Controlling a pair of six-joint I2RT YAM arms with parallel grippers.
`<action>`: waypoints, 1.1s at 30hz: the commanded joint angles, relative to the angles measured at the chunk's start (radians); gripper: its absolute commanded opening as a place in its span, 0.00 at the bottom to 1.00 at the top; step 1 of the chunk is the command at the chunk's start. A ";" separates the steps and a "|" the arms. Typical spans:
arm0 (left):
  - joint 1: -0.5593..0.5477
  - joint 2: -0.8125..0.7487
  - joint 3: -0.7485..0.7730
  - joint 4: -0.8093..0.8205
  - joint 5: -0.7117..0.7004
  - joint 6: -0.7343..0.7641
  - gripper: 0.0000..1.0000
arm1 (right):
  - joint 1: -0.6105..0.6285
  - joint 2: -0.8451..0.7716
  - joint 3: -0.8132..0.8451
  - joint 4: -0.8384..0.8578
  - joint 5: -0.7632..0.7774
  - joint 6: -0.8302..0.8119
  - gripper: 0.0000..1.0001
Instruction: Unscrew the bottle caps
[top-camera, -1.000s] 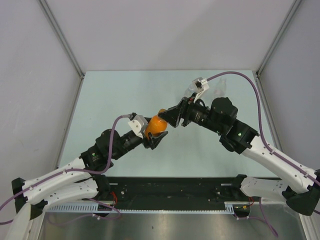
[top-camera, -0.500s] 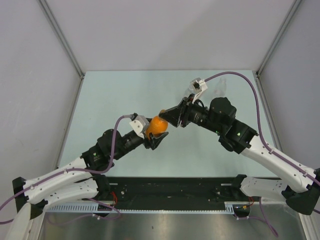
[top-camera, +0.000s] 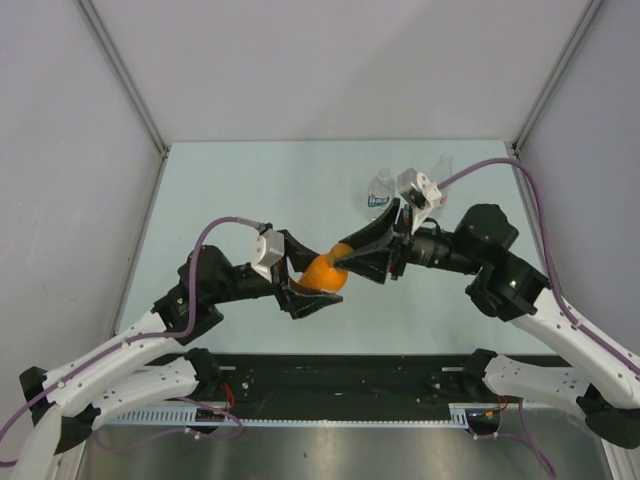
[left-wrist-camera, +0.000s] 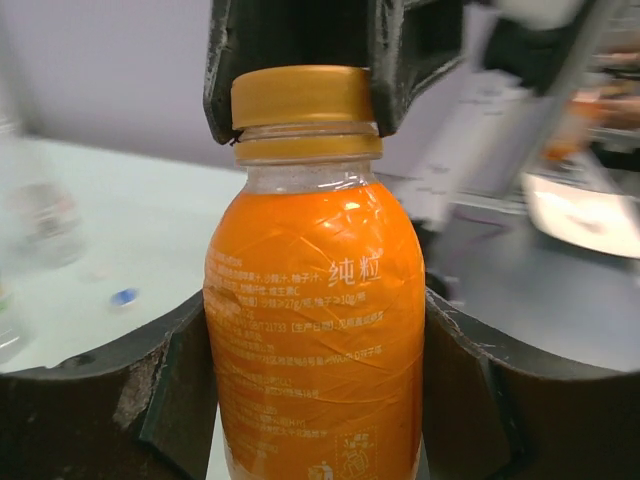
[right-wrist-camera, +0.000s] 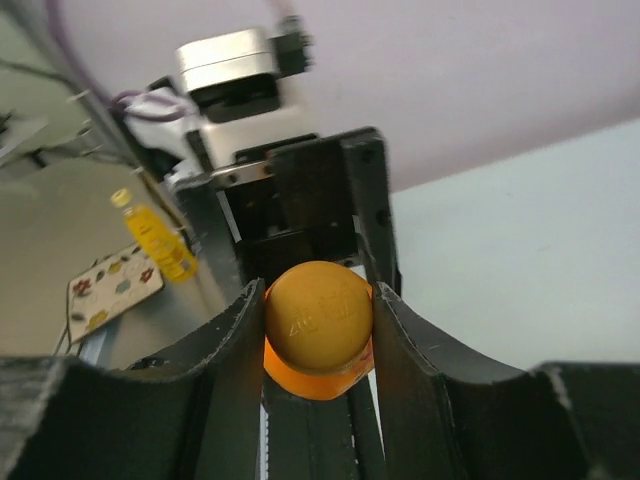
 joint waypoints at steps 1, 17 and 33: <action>0.016 0.054 0.097 0.134 0.530 -0.195 0.00 | -0.011 -0.062 0.002 0.026 -0.292 -0.150 0.00; 0.016 0.197 0.158 0.280 0.763 -0.329 0.00 | -0.048 -0.188 0.002 -0.077 -0.447 -0.287 0.00; 0.073 0.194 0.170 -0.002 0.608 -0.116 0.00 | -0.155 -0.213 0.025 -0.027 -0.063 -0.224 0.00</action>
